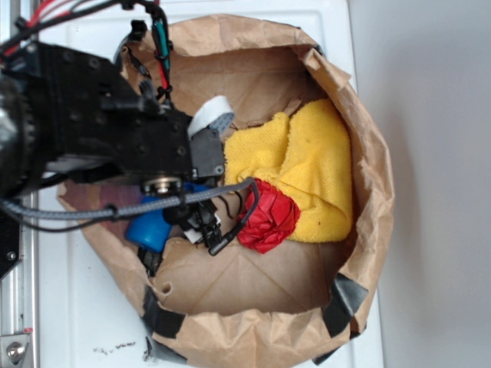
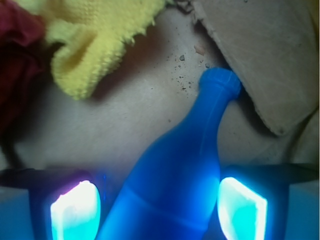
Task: Grab the blue bottle.
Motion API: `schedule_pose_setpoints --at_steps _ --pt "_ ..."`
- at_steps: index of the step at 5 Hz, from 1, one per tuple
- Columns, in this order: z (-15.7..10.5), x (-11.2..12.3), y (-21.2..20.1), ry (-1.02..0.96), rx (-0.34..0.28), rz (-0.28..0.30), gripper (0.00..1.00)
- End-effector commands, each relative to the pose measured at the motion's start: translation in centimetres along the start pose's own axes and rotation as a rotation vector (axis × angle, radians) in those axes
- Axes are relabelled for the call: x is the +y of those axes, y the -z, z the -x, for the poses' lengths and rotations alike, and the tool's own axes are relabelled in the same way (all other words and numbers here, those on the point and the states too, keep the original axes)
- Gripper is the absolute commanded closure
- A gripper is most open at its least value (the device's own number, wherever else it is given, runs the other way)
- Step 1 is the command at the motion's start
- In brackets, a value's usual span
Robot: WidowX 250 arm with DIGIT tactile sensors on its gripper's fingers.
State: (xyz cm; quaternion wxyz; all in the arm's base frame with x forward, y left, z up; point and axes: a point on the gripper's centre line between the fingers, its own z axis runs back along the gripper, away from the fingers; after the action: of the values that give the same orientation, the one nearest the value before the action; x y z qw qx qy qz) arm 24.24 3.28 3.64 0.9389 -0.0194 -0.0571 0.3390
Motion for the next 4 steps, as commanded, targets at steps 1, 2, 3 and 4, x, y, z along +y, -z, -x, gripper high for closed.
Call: schedule_pose_setpoints --at_steps 1,2,3,4 --pt "-0.2 0.2 -0.8 0.007 -0.042 0.005 0.03" --pt "0.0 0.0 -1.0 -0.028 -0.137 0.056 1.0" --pt "0.1 0.2 -1.7 -0.035 -0.197 0.085 1.0" --pt "0.4 0.1 -4.4 -0.012 -0.155 0.13 1.0"
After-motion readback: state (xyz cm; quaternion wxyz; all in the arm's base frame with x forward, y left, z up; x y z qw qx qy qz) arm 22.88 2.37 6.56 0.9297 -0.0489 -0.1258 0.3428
